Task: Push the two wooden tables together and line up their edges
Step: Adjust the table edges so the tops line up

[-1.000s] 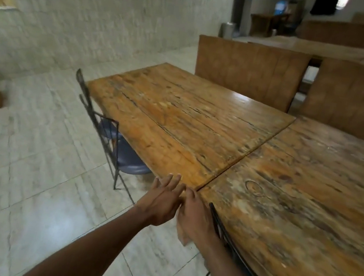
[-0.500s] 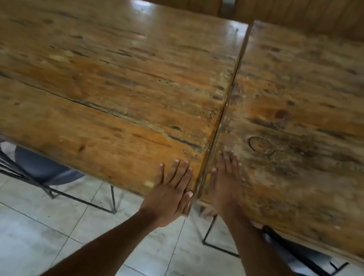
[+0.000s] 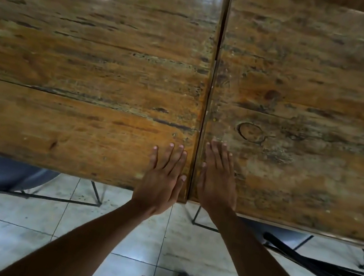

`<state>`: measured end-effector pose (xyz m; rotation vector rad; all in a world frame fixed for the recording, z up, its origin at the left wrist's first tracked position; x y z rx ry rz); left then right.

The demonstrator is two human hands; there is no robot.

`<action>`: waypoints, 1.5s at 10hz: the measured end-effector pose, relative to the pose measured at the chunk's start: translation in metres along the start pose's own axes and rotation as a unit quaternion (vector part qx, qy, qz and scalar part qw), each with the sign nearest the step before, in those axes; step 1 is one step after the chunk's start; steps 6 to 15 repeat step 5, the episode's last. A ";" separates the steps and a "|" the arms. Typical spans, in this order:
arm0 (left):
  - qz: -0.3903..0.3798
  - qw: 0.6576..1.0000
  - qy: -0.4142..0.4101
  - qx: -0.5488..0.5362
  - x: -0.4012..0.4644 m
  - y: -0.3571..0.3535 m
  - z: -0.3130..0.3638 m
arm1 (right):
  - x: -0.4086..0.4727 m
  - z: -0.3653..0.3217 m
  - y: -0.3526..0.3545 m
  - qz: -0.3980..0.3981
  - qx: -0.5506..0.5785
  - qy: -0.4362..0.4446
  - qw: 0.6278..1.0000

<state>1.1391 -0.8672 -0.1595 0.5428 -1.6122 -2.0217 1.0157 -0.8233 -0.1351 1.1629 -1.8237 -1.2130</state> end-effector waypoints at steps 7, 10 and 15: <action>-0.205 0.978 0.012 -0.035 0.020 0.040 -0.010 | 0.017 -0.014 0.009 -0.120 -0.070 -0.070 0.988; -0.205 0.978 0.012 -0.035 0.020 0.040 -0.010 | 0.017 -0.014 0.009 -0.120 -0.070 -0.070 0.988; -0.205 0.978 0.012 -0.035 0.020 0.040 -0.010 | 0.017 -0.014 0.009 -0.120 -0.070 -0.070 0.988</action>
Point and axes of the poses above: each hand's wrist, its own x-axis towards the middle knuckle, its own y-axis out of the back of the hand, z = x × y, the point moved 9 cm from there along x, towards the middle knuckle, and after that the axes turned 1 degree about -x, right-handed, at the moved point
